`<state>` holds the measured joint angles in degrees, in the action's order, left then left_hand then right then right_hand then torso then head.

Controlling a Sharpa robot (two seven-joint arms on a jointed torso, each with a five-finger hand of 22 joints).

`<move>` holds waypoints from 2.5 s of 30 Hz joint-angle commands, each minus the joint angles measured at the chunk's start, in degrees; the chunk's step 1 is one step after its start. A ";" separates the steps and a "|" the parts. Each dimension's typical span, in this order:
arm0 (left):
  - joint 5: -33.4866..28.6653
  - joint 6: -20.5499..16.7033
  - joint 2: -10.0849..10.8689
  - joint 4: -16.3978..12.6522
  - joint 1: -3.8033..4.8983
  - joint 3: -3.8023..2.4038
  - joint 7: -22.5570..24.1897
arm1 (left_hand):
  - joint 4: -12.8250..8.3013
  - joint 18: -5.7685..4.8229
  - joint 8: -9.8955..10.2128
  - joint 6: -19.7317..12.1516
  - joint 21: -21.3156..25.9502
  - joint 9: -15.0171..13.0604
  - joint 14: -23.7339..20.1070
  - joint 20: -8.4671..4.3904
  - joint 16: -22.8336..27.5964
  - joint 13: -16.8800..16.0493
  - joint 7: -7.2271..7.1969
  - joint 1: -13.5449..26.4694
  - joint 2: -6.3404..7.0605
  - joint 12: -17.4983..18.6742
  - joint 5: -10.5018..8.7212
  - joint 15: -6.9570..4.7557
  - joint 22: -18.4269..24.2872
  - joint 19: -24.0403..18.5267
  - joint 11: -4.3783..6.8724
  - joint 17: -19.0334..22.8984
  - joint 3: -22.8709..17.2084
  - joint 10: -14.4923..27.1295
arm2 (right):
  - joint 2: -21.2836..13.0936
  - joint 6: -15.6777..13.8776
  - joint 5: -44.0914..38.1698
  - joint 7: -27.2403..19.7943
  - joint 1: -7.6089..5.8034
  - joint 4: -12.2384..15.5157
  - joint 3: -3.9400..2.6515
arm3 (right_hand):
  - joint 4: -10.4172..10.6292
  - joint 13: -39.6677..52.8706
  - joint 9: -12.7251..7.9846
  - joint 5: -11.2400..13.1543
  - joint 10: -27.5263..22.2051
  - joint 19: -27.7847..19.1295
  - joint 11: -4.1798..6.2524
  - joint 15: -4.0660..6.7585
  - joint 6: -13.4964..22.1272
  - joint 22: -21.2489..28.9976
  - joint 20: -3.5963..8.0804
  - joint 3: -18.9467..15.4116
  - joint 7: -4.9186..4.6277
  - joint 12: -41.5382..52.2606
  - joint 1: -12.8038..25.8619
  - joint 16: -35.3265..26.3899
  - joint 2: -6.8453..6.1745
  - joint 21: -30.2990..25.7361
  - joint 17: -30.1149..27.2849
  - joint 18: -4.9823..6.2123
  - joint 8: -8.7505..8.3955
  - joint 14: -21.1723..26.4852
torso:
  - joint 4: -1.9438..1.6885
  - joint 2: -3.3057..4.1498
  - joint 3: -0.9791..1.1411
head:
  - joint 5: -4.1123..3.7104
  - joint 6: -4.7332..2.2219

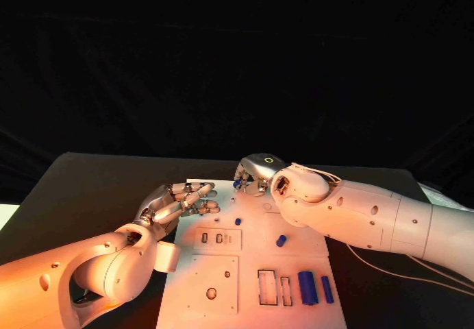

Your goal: Assemble the parts on the task board

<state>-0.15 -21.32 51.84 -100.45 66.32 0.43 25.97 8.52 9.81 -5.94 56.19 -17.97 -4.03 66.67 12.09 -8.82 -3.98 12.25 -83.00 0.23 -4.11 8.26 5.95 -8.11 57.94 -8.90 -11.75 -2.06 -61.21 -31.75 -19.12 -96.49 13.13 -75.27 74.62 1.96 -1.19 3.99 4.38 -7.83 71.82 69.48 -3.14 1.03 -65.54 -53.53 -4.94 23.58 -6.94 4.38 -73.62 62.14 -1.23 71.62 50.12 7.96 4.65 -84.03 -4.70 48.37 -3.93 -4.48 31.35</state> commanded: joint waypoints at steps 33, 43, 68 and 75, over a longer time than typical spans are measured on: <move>-0.09 1.11 0.25 0.50 0.08 -0.07 0.09 | -0.44 0.53 0.36 -0.13 -0.02 0.08 -0.43 -0.01 0.27 0.07 0.33 -0.06 -0.35 0.25 0.03 0.19 0.08 0.02 -0.42 -0.12 -0.16 0.09 | -1.47 1.47 -1.45 0.27 0.79 1.61 0.33 | 0.66 -0.06 1.25 -0.09 -0.04 -0.16 -0.31 0.11 -0.59 -0.18 -0.11 0.12 0.07 -0.42 0.07 0.48 -0.92 0.49 0.07 -0.91 0.34 -0.75 | -0.20 0.39 -0.06 | -0.12 -0.37; -0.09 1.10 0.18 0.62 0.09 -0.07 0.02 | -0.44 0.53 0.36 -0.13 -0.02 0.08 -0.43 -0.01 0.27 0.07 0.33 -0.06 -0.35 0.25 0.03 0.19 0.08 0.02 -0.42 -0.12 -0.16 0.09 | -1.83 1.53 -1.49 0.19 0.81 1.55 0.33 | 0.91 -0.07 1.28 -0.06 -0.09 -0.23 -0.33 0.09 -0.55 -0.15 -0.13 0.12 0.05 -0.47 0.22 0.47 -1.15 0.50 0.00 -0.90 0.28 -0.69 | -0.42 0.40 -0.17 | -0.01 -0.27; -0.09 1.09 0.01 1.04 0.08 -0.06 0.10 | -0.54 0.52 0.41 -0.13 0.01 0.08 -0.48 0.00 0.38 0.07 0.33 -0.12 -0.37 0.28 0.03 0.21 0.10 -0.03 -0.43 -0.18 -0.21 0.10 | -3.42 0.87 -1.71 0.46 1.19 3.67 0.31 | 1.63 -0.17 1.20 0.04 -0.85 -0.52 -0.58 -0.10 0.12 -0.02 -0.24 0.06 -0.26 -0.75 0.61 0.20 -2.19 0.50 -0.55 -0.87 -0.22 -0.42 | -0.41 0.46 -0.10 | -0.15 -0.34; -0.09 1.10 0.02 1.00 0.08 -0.06 0.01 | -0.54 0.52 0.41 -0.13 0.01 0.08 -0.48 0.00 0.38 0.07 0.33 -0.12 -0.37 0.28 0.03 0.21 0.10 -0.03 -0.43 -0.18 -0.21 0.10 | -3.04 -0.10 -1.13 1.11 1.19 3.16 0.31 | 4.86 -0.28 -0.64 3.42 -11.97 -7.72 -3.10 -2.22 15.28 10.86 -2.21 -5.53 -3.15 -0.50 0.49 -8.67 -7.18 -6.13 -11.50 1.11 -1.08 2.69 | -0.48 0.48 -0.15 | -0.31 -0.37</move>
<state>-0.17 -21.30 51.94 -99.33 66.34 0.41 25.70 8.35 9.81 -5.72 56.19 -17.97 -4.04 66.46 12.09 -8.83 -3.98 12.25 -83.00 0.23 -4.12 8.26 6.16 -8.07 57.94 -8.90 -11.88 -2.24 -61.21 -34.87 -19.36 -97.42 13.49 -74.09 77.79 2.28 3.36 3.65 3.72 -4.55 60.54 62.14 -6.13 -1.31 -51.16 -43.31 -7.07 18.95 -9.95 3.63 -72.89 54.01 -8.06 65.94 39.25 7.97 3.67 -81.68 -5.10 48.83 -4.04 -4.72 30.98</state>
